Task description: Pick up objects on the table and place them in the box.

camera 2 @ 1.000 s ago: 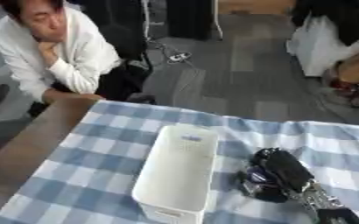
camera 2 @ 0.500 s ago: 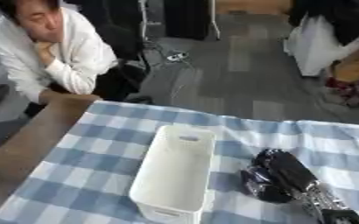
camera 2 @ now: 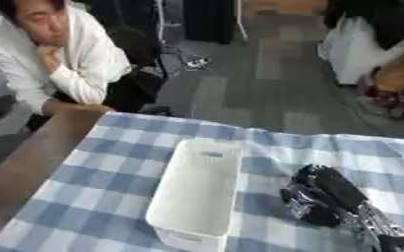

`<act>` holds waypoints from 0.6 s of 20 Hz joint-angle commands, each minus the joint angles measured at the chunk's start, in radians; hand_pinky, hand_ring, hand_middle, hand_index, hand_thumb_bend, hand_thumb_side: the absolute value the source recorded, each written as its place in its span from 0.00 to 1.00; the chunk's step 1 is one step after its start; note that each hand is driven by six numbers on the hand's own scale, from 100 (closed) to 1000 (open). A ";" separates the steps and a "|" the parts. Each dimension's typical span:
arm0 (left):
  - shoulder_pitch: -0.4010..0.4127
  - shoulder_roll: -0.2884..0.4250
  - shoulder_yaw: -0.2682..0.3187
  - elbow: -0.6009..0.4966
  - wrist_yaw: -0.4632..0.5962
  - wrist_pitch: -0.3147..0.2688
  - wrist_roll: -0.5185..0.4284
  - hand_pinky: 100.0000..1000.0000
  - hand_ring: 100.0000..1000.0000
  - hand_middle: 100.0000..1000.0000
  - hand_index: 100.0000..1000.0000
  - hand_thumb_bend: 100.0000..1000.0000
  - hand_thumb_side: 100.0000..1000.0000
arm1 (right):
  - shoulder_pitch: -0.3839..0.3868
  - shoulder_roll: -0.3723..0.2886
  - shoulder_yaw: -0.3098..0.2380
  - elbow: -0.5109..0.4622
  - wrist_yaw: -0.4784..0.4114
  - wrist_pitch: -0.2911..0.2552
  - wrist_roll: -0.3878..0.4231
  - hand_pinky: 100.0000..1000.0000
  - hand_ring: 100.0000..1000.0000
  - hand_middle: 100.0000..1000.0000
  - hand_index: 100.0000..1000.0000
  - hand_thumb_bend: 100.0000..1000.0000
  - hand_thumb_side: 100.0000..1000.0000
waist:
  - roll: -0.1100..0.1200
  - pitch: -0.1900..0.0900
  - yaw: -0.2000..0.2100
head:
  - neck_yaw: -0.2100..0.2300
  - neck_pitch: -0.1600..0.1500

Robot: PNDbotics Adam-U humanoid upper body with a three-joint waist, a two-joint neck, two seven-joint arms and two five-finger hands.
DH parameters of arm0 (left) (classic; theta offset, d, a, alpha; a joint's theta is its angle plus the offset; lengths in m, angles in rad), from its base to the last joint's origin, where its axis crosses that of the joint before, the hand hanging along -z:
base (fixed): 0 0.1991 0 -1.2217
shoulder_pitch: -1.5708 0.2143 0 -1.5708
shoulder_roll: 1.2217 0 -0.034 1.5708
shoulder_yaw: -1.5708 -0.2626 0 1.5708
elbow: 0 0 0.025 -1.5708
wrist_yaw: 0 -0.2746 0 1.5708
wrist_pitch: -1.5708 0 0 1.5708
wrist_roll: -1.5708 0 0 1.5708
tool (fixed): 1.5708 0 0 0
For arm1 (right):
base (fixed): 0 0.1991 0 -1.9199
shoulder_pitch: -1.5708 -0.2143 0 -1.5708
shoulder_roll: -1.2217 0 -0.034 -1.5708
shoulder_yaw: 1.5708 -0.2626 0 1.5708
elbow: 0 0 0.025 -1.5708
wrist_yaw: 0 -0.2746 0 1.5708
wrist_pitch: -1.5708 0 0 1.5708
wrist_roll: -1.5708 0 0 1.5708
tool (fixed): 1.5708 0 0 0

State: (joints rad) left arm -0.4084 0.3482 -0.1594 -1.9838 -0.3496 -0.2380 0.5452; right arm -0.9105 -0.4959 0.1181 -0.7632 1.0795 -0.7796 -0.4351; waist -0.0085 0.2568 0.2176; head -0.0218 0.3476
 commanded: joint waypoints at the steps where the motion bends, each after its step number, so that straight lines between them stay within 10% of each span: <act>1: -0.006 0.027 0.002 -0.016 -0.005 0.002 0.001 0.86 0.74 0.99 0.99 0.00 0.87 | -0.026 -0.041 0.023 -0.071 -0.086 -0.120 -0.061 0.00 0.00 0.00 0.02 0.00 1.00 | 0.000 -0.026 -0.002 | 0.011 0.007; 12: -0.002 0.033 0.000 -0.016 -0.007 0.003 -0.002 0.86 0.75 0.99 0.99 0.00 0.87 | -0.055 -0.059 0.103 -0.250 -0.368 -0.098 0.141 0.00 0.00 0.00 0.01 0.00 0.99 | -0.008 -0.038 -0.004 | 0.022 0.027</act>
State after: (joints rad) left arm -0.4059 0.3564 -0.1596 -1.9838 -0.3521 -0.2362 0.5433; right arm -0.9397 -0.5280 0.2172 -0.9768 0.7451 -0.8675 -0.3029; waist -0.0167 0.2453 0.2142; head -0.0089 0.3696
